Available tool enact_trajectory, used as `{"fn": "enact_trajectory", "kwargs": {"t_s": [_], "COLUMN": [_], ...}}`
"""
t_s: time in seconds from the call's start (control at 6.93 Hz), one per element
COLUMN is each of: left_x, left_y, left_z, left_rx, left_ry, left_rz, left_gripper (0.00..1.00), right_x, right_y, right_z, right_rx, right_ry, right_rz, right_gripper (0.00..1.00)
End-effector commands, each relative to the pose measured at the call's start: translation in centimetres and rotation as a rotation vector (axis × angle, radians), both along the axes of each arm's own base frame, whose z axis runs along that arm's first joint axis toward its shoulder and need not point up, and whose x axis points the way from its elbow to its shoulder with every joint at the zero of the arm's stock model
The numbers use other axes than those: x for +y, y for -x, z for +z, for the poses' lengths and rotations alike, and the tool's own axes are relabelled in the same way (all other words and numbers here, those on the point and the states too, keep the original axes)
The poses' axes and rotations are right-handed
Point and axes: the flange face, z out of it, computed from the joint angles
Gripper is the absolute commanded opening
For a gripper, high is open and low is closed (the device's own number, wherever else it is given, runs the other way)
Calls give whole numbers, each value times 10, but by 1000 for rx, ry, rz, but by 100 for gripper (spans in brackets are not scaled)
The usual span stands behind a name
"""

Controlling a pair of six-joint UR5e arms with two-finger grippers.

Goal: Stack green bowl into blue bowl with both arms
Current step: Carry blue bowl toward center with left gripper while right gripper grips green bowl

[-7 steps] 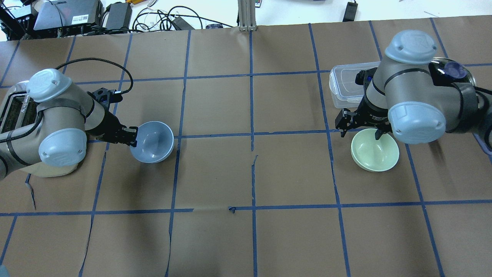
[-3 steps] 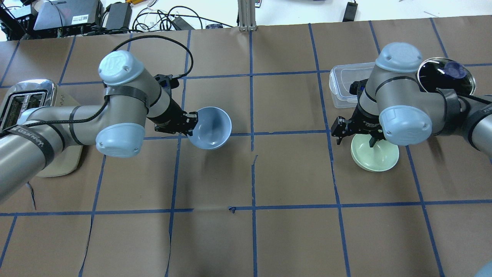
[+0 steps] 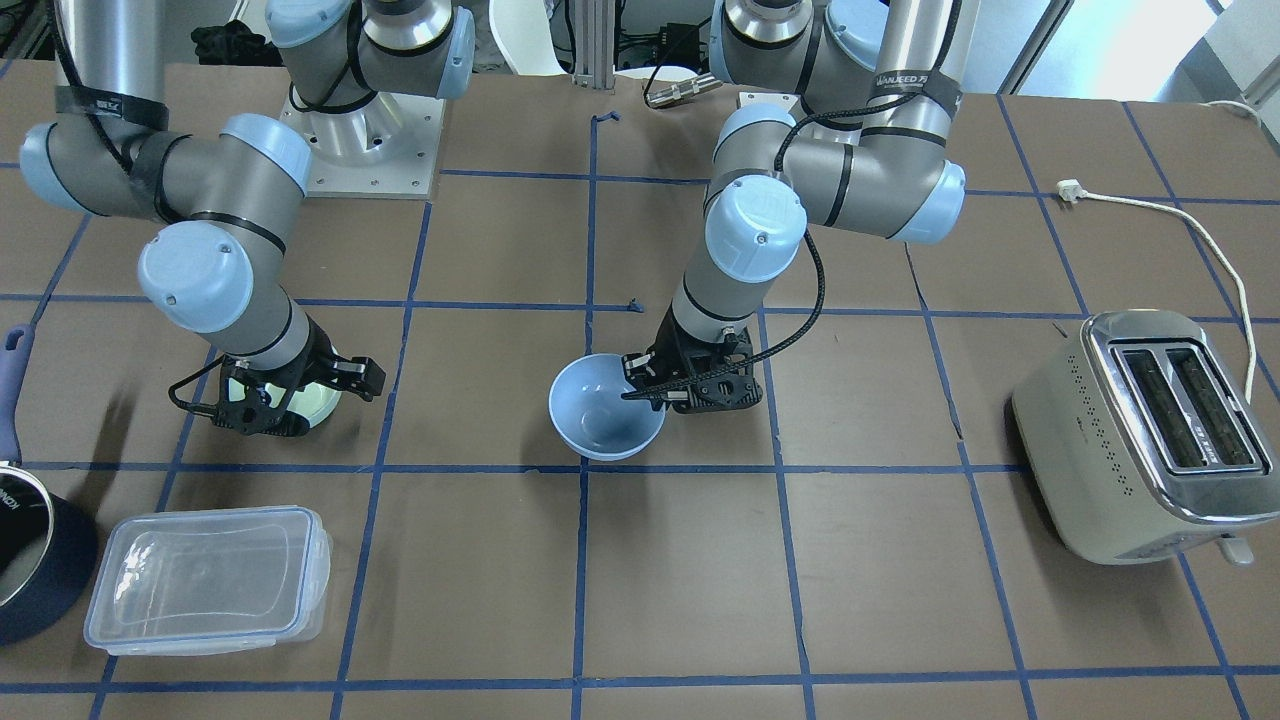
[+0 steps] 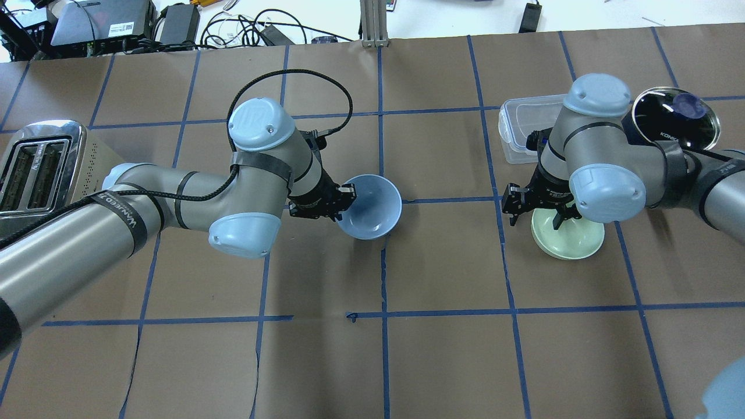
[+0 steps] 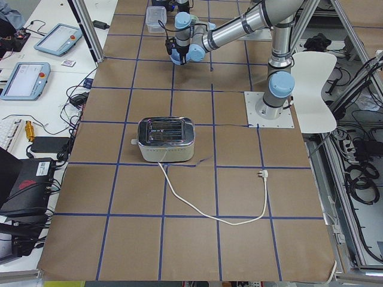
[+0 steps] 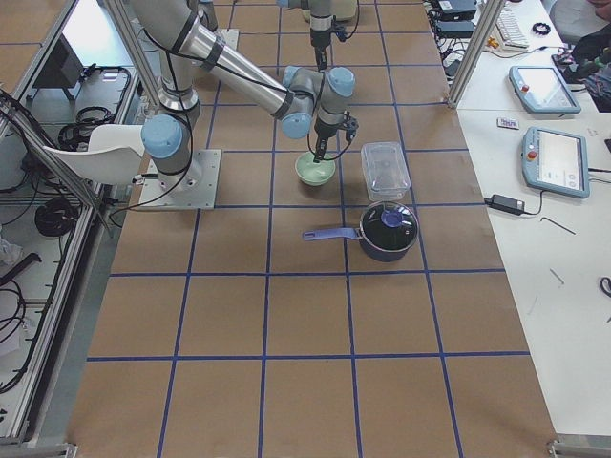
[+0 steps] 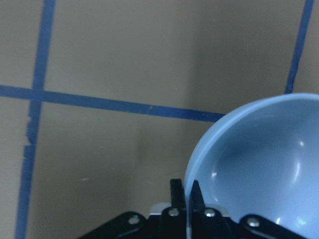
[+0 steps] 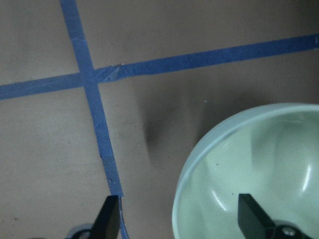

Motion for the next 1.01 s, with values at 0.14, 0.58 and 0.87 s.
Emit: {"fn": "enact_trajectory", "kwargs": {"t_s": [0.14, 0.58, 0.87], "left_x": [11, 10, -19], "left_y": [20, 21, 5], "left_z": [-8, -4, 49], "left_rx": [-3, -10, 3], "left_ry": [-19, -10, 67], "left_rz": [-14, -19, 8], "left_gripper": [7, 75, 99], "right_x": [1, -6, -24], "right_y": [1, 2, -1], "right_z": [-4, 5, 40], "right_rx": [10, 17, 25], "right_ry": [-11, 5, 30], "right_rz": [6, -7, -71], "right_gripper": [0, 0, 0]}}
